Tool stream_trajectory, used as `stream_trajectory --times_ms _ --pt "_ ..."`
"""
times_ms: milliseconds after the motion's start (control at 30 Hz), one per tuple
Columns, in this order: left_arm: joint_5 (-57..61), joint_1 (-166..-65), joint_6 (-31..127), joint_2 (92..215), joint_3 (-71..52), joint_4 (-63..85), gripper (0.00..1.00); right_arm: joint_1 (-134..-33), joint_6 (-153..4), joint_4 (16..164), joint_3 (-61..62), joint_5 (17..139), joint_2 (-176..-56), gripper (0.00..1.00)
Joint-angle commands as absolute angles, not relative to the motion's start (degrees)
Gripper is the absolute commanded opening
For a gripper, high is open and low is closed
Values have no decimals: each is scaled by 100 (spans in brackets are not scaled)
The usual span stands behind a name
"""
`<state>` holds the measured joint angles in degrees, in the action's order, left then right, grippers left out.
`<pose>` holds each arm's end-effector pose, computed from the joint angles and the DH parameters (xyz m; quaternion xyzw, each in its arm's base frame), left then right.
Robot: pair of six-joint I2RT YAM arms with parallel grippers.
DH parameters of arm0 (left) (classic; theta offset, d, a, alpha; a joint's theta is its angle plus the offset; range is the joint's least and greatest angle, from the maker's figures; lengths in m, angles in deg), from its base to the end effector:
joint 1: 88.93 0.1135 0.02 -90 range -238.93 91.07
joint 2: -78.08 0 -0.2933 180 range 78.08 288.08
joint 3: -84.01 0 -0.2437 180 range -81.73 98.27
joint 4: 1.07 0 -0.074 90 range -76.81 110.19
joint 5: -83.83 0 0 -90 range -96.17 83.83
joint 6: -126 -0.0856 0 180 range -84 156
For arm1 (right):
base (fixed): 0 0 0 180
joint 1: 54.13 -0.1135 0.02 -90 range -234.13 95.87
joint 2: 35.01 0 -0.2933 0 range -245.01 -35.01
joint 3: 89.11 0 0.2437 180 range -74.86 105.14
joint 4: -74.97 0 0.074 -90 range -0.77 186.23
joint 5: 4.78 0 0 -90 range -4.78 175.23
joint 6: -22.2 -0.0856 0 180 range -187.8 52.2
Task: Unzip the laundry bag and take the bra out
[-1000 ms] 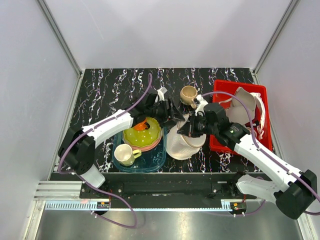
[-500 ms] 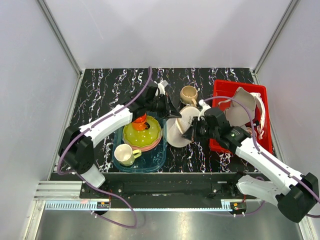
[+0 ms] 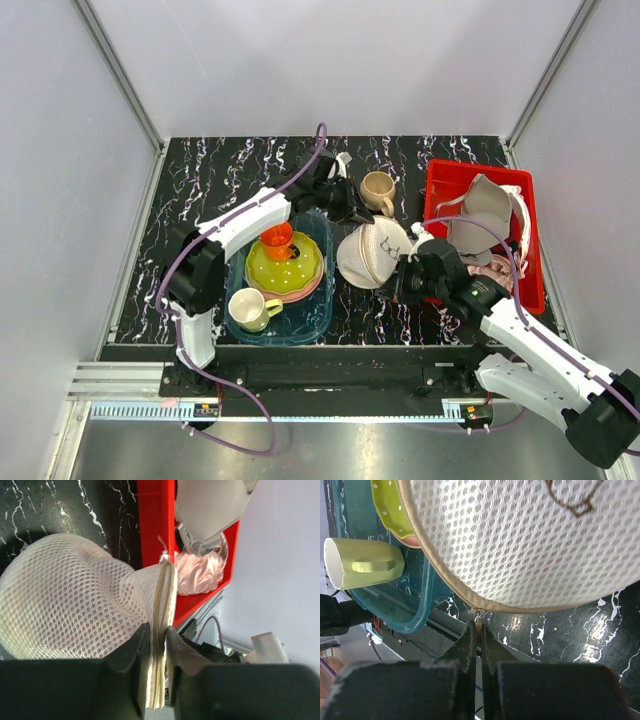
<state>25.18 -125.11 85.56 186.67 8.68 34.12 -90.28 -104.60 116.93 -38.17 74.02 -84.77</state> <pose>0.3537 -0.3139 0.2820 0.0140 0.8770 -0.4602 0.1372 0.1467 0.1277 0.2392 -0.0355 0.9050 0.3177 0.2805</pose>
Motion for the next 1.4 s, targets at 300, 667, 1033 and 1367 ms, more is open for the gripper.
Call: stream_trajectory --times_ms 300,667,1033,1367 --pt "948 -12725 8398 16414 -401 3350 86 -9017 -11060 10839 -3645 7275 -8818 0" --pt "1026 -13401 9937 15663 -2514 1697 81 -9026 -11148 10592 -3601 7134 -9099 0" --pt "1062 -13454 9946 16570 -2084 1415 45 -9026 -11183 10874 -3575 7204 -8748 0" --pt "1325 -13050 9340 16877 -1178 1793 0 -9017 -11104 11840 -4294 7319 -7835 0"
